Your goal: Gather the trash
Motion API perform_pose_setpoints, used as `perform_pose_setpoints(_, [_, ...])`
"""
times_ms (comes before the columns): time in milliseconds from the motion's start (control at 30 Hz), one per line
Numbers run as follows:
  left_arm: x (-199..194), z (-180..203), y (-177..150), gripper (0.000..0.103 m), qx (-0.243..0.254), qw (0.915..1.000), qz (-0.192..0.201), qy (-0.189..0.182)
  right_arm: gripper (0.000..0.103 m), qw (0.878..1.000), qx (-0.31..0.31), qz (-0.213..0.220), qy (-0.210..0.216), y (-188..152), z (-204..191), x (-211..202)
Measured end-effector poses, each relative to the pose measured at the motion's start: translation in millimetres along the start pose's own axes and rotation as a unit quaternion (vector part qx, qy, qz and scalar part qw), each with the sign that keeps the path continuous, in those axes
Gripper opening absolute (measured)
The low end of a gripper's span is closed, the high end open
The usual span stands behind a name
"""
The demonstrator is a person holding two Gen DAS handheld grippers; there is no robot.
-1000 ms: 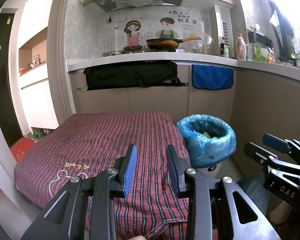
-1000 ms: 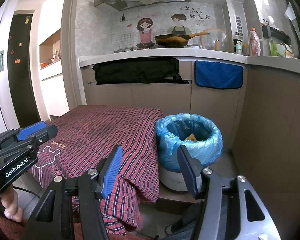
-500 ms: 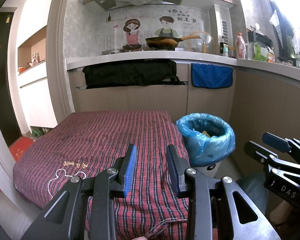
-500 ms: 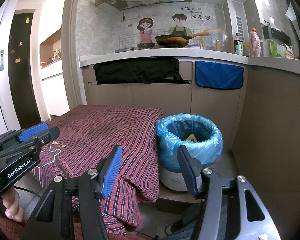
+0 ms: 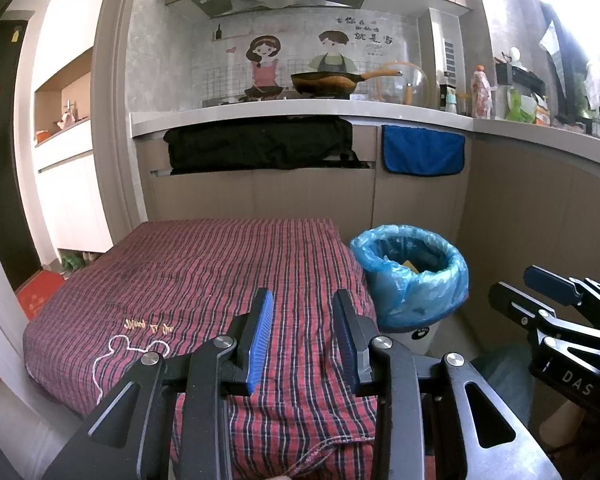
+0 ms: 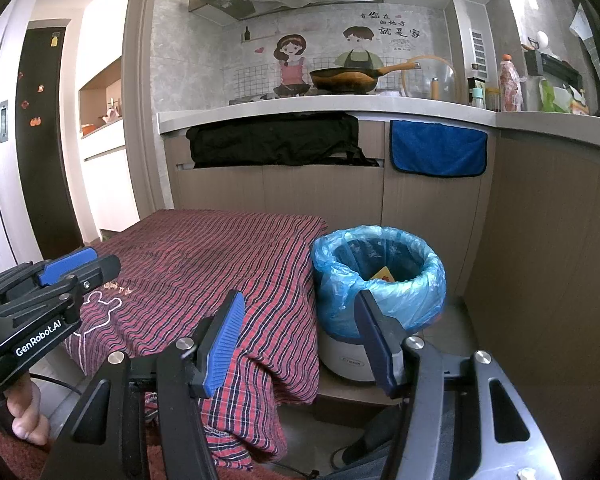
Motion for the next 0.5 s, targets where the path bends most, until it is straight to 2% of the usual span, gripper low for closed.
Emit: perform_pose_setpoints(500, [1.6, -3.7, 1.9, 0.033, -0.003, 1.0000, -0.004, -0.002, 0.054, 1.000, -0.001, -0.002, 0.003, 0.0, -1.0, 1.3])
Point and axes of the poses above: each gripper's, at about its wrist camera, not at the fingertips, and x roughly the way its jaws point, z to its right, y to its top, the point moved 3 cm from there along x, roughly the way its jaws point, and after that the axes turned 9 degrees about x, right-handed, at the moved point
